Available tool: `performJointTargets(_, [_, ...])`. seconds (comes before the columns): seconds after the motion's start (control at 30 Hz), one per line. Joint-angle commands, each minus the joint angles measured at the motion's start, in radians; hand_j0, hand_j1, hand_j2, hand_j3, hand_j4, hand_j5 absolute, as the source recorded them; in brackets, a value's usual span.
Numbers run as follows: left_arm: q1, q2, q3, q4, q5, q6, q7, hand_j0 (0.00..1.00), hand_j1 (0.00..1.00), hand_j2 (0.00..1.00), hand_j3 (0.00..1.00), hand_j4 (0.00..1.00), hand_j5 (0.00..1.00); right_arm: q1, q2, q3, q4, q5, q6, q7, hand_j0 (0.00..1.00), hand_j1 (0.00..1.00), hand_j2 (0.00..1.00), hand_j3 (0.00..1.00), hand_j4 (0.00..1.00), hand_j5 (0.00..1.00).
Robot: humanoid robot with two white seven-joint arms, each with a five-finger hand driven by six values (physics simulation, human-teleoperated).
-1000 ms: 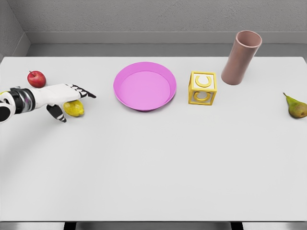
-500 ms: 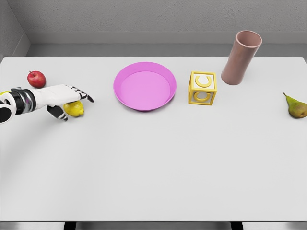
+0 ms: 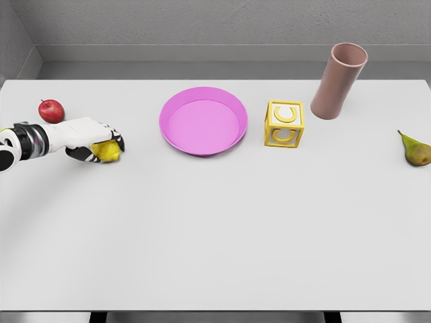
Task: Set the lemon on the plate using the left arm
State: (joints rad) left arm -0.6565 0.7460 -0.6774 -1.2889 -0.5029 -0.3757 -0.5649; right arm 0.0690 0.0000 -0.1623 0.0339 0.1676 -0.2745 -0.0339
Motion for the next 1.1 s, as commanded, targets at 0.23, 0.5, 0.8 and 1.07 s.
performJointTargets(0.23, [-0.003, 0.004, 0.012, -0.009, 0.006, 0.001, 0.000, 0.43, 0.43, 0.43, 0.43, 0.43, 0.43, 0.000, 0.000, 0.000, 0.000, 0.000, 0.000, 0.000, 1.00, 1.00, 1.00, 1.00, 1.00, 1.00])
performJointTargets(0.5, [-0.006, 0.007, 0.042, -0.029, 0.006, 0.003, 0.000, 0.39, 0.39, 0.39, 0.39, 0.39, 0.39, 0.000, 0.000, 0.000, 0.000, 0.000, 0.000, 0.000, 1.00, 1.00, 1.00, 1.00, 1.00, 1.00])
performJointTargets(0.8, [-0.035, -0.005, 0.039, -0.029, 0.001, 0.004, 0.000, 0.39, 0.39, 0.39, 0.39, 0.39, 0.39, 0.000, 0.000, 0.000, 0.000, 0.000, 0.000, 0.000, 1.00, 1.00, 1.00, 1.00, 1.00, 1.00])
performJointTargets(1.07, [-0.052, -0.054, 0.039, -0.021, -0.003, 0.012, 0.000, 0.37, 0.37, 0.37, 0.37, 0.37, 0.37, 0.000, 0.000, 0.000, 0.000, 0.000, 0.000, 0.000, 1.00, 1.00, 1.00, 1.00, 1.00, 1.00])
